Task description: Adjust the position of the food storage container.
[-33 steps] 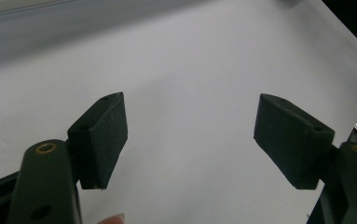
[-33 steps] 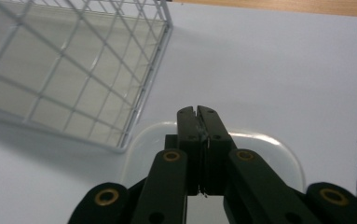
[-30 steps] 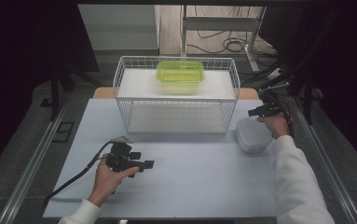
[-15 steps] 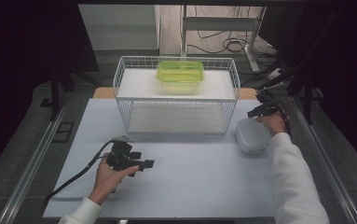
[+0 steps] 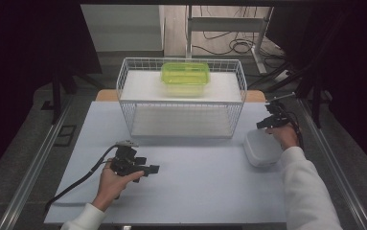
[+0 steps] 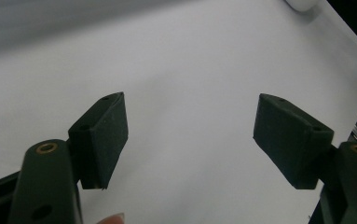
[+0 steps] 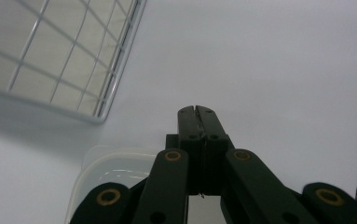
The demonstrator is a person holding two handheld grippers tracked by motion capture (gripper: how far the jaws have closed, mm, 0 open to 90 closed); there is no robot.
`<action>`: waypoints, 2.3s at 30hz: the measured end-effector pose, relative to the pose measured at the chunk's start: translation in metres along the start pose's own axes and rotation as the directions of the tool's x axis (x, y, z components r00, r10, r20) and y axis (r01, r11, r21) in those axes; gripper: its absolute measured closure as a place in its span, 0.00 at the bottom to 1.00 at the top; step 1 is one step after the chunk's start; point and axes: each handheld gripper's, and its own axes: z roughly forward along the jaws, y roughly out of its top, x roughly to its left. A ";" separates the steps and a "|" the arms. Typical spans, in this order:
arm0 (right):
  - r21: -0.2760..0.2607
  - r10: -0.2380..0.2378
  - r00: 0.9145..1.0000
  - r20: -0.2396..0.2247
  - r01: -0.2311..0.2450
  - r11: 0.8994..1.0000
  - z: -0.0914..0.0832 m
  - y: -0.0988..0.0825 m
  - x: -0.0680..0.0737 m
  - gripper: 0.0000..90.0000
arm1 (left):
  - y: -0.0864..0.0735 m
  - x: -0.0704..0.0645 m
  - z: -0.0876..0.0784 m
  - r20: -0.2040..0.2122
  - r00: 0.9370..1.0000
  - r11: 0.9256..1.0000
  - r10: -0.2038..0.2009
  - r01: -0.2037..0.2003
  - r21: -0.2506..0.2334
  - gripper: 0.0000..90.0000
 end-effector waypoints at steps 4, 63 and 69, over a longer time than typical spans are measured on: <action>0.016 -0.008 1.000 0.007 0.008 1.000 -0.006 -0.011 0.003 0.99 | 0.000 0.000 0.000 0.002 1.000 1.000 0.000 0.000 0.000 0.28; 0.055 -0.019 0.999 0.029 0.017 0.998 -0.031 -0.095 0.004 0.99 | 0.000 -0.001 0.000 0.003 1.000 1.000 0.000 0.000 0.005 0.27; 0.046 -0.038 0.999 -0.006 0.038 0.998 -0.023 -0.096 0.026 0.99 | 0.000 -0.001 -0.002 0.002 1.000 1.000 0.000 0.000 -0.002 0.27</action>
